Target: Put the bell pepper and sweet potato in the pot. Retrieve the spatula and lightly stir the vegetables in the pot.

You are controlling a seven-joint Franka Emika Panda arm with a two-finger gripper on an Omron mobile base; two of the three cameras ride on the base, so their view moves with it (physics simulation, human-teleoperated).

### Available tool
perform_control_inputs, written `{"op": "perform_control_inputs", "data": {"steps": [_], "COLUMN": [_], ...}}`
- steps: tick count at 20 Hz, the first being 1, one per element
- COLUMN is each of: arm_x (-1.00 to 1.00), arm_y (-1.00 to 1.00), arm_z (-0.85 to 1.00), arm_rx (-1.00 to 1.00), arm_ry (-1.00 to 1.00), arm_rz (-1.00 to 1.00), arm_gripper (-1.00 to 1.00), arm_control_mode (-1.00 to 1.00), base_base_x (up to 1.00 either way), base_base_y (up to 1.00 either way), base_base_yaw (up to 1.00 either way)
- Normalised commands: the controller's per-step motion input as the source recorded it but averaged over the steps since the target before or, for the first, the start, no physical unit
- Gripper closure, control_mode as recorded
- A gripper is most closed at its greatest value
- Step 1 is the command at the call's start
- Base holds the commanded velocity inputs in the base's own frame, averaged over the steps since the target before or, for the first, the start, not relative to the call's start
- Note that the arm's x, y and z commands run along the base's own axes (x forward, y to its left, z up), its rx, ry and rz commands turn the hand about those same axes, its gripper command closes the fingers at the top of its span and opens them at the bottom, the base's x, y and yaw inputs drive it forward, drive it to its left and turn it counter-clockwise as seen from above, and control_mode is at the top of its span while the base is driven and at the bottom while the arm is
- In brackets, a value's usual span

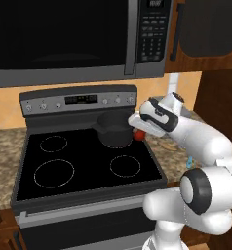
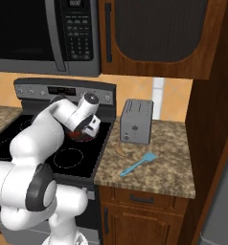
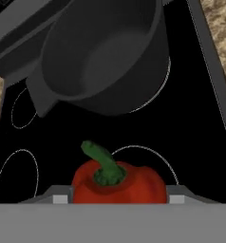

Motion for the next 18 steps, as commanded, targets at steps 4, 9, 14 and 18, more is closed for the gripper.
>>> {"op": "perform_control_inputs", "data": {"steps": [4,9,14,18], "arm_x": [0.33,0.41,0.66,0.74], "arm_y": [0.03,0.01,0.00,0.00], "arm_z": [0.31,0.61,0.23,-0.04], "arm_rx": [0.03,0.00,0.00,0.00], "arm_ry": [-0.26,-0.01,0.11,0.06], "arm_rz": [-0.11,-0.08,-0.05,-0.04], "arm_gripper": [1.00,1.00,1.00,1.00], "arm_control_mode": [-1.00,-1.00,-1.00,-1.00], "base_base_x": [0.00,0.00,0.00,0.00], "base_base_y": [0.00,0.00,0.00,0.00], "base_base_yaw": [0.00,0.00,0.00,0.00]}}
